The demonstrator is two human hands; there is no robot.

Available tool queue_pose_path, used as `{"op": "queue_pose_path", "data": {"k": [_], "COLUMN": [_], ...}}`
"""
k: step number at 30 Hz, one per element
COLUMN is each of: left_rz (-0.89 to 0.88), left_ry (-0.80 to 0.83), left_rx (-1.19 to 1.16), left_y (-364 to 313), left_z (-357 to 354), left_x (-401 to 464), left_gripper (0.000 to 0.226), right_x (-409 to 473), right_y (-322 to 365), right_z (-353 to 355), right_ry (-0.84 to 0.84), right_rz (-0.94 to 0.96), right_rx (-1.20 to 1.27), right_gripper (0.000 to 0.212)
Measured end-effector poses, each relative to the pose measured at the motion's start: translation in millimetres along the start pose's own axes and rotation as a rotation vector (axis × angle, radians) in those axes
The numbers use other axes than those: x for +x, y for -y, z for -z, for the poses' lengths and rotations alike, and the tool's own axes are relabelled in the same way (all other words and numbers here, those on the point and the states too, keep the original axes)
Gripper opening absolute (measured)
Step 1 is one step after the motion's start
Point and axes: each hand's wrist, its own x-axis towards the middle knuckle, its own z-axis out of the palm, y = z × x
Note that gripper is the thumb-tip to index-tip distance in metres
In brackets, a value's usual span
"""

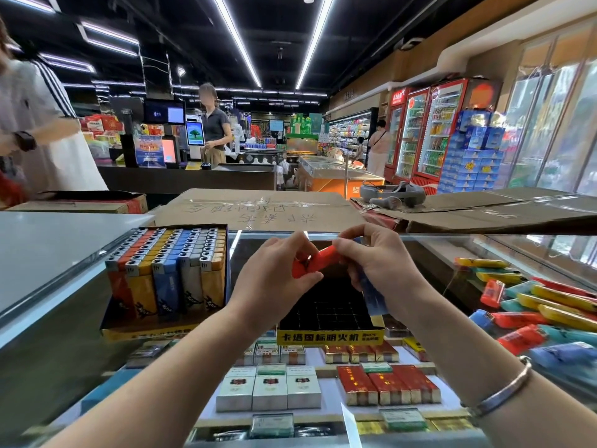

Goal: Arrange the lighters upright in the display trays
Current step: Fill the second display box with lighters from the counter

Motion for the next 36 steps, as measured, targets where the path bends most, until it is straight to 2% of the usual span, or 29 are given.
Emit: {"op": "queue_pose_path", "data": {"k": [3,6,8,11,13,16,21,27,32,36], "left_rz": [0.052,0.058,0.078,0.161,0.197,0.157,0.131,0.065,0.056,0.071], "left_ry": [0.117,0.172,0.149,0.059,0.005,-0.043,-0.078,-0.169,-0.141,-0.159], "left_rx": [-0.203,-0.369,-0.438,-0.490,-0.509,-0.385,-0.268,-0.093,0.057,0.106], "left_y": [0.0,-0.2,1.5,6.0,10.0,16.4,24.9,28.9,32.1,33.4], "left_z": [0.4,1.7,2.5,4.3,5.6,6.9,1.3,-2.0,-5.3,-4.4], "left_x": [1.6,3.5,5.1,8.1,9.6,10.6,9.4,10.7,9.3,10.2], "left_gripper": [0.037,0.024,0.021,0.020,0.029,0.034,0.024,0.022,0.032,0.021], "right_x": [-0.5,-2.1,-2.5,2.1,8.8,17.0,15.4,16.7,15.9,15.2], "right_y": [0.3,1.8,3.6,3.2,-0.9,-14.5,-27.8,-25.9,-24.4,-23.7], "right_z": [0.7,-2.9,-3.6,5.5,16.5,32.1,33.9,30.5,30.2,30.5], "right_ry": [0.057,0.139,0.149,0.015,-0.116,-0.165,0.007,0.038,0.049,0.058], "right_rz": [0.119,0.217,0.229,0.210,0.188,0.077,-0.107,-0.150,-0.124,-0.121], "right_rx": [-0.102,-0.184,-0.171,-0.136,-0.214,-0.396,-0.427,-0.449,-0.482,-0.494], "right_gripper": [0.005,0.009,0.011,0.022,0.017,0.021,0.043,0.040,0.040,0.040]}}
